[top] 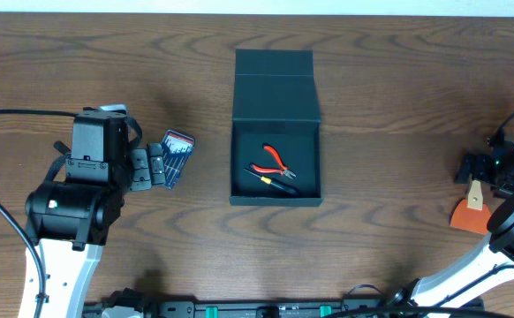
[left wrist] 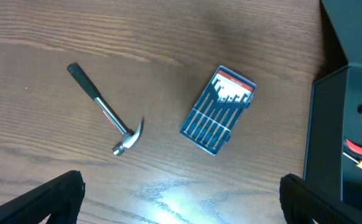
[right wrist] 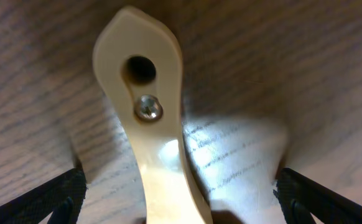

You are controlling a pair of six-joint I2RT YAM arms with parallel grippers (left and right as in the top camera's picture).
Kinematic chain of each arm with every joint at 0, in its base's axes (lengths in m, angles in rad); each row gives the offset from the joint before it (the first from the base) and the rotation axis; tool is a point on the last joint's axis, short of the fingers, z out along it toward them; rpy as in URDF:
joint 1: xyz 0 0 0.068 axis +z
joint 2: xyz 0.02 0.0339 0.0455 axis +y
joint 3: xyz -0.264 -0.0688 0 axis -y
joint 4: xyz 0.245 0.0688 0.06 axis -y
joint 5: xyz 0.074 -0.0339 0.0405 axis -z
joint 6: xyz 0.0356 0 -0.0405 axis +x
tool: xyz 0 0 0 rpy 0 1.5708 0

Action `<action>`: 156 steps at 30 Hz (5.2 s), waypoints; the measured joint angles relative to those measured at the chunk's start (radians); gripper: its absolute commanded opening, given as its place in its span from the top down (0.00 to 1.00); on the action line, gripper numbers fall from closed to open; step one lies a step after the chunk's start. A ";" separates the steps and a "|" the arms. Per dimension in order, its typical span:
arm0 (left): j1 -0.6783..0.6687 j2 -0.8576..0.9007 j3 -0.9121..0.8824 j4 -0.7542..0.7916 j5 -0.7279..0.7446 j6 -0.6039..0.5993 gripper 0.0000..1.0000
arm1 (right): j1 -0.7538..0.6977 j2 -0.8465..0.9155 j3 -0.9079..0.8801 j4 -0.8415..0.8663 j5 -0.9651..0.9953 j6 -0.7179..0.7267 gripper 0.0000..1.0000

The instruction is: Pack container

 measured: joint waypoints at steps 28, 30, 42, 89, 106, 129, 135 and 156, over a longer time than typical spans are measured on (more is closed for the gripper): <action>0.000 0.000 0.000 0.000 0.000 0.000 0.02 | 0.000 -0.002 -0.011 0.037 -0.027 -0.060 0.58; 0.000 0.000 0.000 0.000 0.000 0.000 0.02 | 0.000 -0.002 -0.012 0.037 -0.024 -0.061 0.65; 0.000 0.000 0.000 0.000 0.000 0.000 0.02 | 0.000 -0.008 -0.014 0.038 -0.030 -0.058 0.99; 0.000 0.000 0.000 0.000 0.000 0.000 0.02 | 1.234 -0.165 0.495 -0.283 -0.124 -0.346 0.99; 0.000 0.000 0.000 0.000 0.000 0.000 0.02 | 1.240 -0.077 0.368 -0.172 -0.185 -0.477 0.99; 0.000 0.000 0.000 0.000 0.000 0.000 0.01 | 1.246 -0.076 0.228 -0.114 -0.207 -0.497 0.62; 0.000 0.000 0.000 -0.001 0.000 0.000 0.02 | 1.246 -0.076 0.225 -0.106 -0.209 -0.494 0.38; 0.001 0.193 0.197 -0.048 0.085 0.231 0.02 | 1.029 -0.159 0.656 -0.114 -0.007 0.003 0.01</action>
